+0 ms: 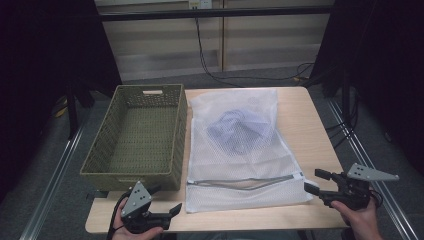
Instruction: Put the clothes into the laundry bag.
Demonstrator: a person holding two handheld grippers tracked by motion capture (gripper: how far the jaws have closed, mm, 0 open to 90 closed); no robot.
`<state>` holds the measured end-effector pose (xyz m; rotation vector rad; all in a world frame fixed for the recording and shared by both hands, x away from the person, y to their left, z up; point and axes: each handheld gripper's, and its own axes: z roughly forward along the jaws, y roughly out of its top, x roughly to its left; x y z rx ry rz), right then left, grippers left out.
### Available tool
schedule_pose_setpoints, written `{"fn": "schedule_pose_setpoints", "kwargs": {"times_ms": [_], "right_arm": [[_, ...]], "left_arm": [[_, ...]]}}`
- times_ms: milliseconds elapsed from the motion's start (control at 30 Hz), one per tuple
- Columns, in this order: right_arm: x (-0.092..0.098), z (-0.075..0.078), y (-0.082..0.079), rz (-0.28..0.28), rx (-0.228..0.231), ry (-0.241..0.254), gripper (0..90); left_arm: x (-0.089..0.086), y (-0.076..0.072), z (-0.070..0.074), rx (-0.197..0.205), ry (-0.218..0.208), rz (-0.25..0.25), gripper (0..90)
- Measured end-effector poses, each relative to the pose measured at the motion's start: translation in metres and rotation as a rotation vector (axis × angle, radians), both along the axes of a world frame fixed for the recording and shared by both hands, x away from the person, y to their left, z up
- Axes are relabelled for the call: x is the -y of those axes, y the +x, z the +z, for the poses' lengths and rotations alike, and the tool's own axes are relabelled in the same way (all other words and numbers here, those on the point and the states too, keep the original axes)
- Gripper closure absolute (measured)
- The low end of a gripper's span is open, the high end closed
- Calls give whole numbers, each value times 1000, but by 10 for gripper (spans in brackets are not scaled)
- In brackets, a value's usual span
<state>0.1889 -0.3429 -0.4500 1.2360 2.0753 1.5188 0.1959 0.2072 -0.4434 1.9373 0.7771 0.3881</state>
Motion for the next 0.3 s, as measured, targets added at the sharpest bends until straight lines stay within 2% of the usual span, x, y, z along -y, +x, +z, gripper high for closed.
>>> {"fn": "schedule_pose_setpoints", "kwargs": {"times_ms": [167,300], "right_arm": [[0,-3,11,-1,-21,-1,268],[-3,-3,11,10,-25,-10,269]], "left_arm": [[-1,3,0,-2,-1,19,132],[2,2,0,-4,3,-2,136]]}}
